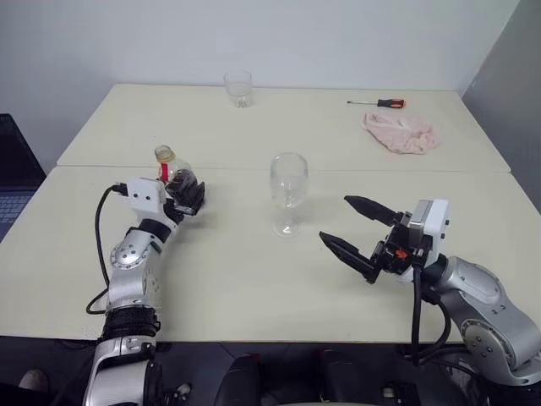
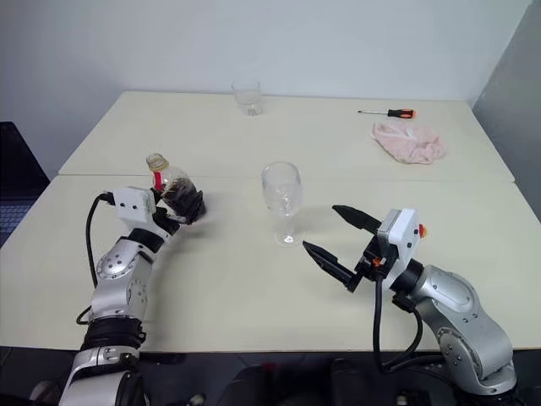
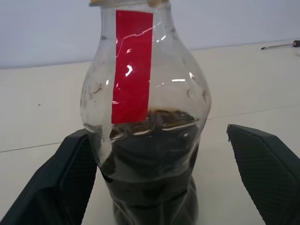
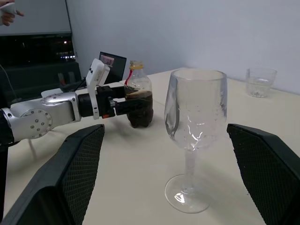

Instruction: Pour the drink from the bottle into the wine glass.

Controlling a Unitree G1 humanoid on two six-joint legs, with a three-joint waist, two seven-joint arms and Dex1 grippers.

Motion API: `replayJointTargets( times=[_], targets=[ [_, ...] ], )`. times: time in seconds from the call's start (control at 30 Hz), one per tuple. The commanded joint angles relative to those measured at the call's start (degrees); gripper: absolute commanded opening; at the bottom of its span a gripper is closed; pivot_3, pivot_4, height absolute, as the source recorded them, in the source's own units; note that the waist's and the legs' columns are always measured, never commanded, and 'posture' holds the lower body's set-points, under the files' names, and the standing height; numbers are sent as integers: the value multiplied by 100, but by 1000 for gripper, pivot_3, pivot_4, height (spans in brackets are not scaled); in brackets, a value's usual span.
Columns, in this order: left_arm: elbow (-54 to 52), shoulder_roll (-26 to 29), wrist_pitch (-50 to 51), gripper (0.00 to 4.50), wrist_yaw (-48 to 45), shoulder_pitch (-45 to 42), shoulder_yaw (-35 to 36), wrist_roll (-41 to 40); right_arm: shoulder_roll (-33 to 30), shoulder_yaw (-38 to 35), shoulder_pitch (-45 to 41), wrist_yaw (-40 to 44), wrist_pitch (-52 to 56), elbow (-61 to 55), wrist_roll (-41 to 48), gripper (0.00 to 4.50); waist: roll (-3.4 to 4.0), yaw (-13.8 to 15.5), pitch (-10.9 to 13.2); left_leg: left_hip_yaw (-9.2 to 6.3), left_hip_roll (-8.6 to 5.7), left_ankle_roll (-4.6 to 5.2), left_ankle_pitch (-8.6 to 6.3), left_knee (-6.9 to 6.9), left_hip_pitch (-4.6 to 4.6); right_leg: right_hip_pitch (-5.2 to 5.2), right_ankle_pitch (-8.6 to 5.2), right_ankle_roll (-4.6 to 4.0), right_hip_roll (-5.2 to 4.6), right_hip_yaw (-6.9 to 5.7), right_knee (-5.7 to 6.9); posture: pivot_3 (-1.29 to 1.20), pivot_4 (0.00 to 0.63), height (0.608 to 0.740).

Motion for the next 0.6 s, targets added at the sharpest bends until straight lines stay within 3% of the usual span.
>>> replayJointTargets(
  times=[0.03, 0.4, 0.53, 0.6],
  targets=[
    [288, 97, -244, 4500, -8, -278, 14, 76, 8, -36, -8, -57, 13, -258, 79, 4456, 0, 0, 0, 0, 0, 0, 0, 0, 0, 0, 0, 0, 0, 0, 0, 0, 150, 740],
    [1423, 106, -800, 4500, -3, -952, 21, 147, 14, -13, 20, -137, 52, -304, 81, 4456, -1, -1, 0, 1, -4, 0, 0, 2, -4, -1, 2, 4, 0, 0, 0, 0, 150, 740],
    [1566, 116, -892, 3708, -72, -1016, 29, 118, 16, -28, 30, -161, 78, -316, 73, 4500, -1, -2, 0, 1, -4, 0, 0, 2, -4, -1, 2, 4, 0, 1, 0, 0, 150, 740],
    [1609, 123, -918, 3108, -103, -1028, 36, 101, 14, -28, 27, -172, 81, -315, 76, 4500, -1, -2, 0, 0, -3, 0, 0, 3, -4, -1, 3, 4, 0, 0, 0, 0, 150, 740]
  ],
)
